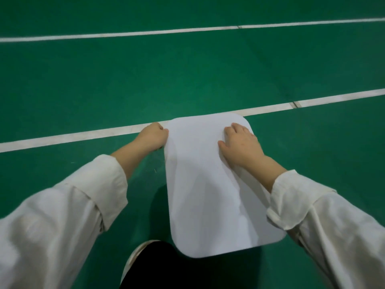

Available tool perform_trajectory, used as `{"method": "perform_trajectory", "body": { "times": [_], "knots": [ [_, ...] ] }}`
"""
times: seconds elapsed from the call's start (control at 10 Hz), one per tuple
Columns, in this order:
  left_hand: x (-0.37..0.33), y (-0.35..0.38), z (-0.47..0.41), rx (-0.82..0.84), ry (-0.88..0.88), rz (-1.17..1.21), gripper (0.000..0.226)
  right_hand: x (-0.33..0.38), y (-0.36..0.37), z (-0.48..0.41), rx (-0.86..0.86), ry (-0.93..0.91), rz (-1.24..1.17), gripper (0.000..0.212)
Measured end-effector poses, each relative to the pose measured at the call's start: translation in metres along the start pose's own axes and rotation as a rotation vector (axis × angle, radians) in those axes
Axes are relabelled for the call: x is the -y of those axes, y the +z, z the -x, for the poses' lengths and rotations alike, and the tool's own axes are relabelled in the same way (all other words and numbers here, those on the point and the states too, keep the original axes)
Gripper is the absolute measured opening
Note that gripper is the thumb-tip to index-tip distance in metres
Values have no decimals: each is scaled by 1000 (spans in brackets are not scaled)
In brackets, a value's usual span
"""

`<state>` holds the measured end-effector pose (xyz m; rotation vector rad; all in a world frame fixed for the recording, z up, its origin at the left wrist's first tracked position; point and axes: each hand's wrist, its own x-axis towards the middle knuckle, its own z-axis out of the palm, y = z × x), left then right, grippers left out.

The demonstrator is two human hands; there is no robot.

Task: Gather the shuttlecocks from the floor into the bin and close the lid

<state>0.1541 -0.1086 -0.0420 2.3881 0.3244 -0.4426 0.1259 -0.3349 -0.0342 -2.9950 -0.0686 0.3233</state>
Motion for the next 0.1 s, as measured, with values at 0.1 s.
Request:
{"method": "perform_trajectory", "body": {
  "times": [0.1],
  "knots": [
    [0,-23,21,-47,125,-378,26,13,-23,11,-36,-42,-37,31]
  ]
}}
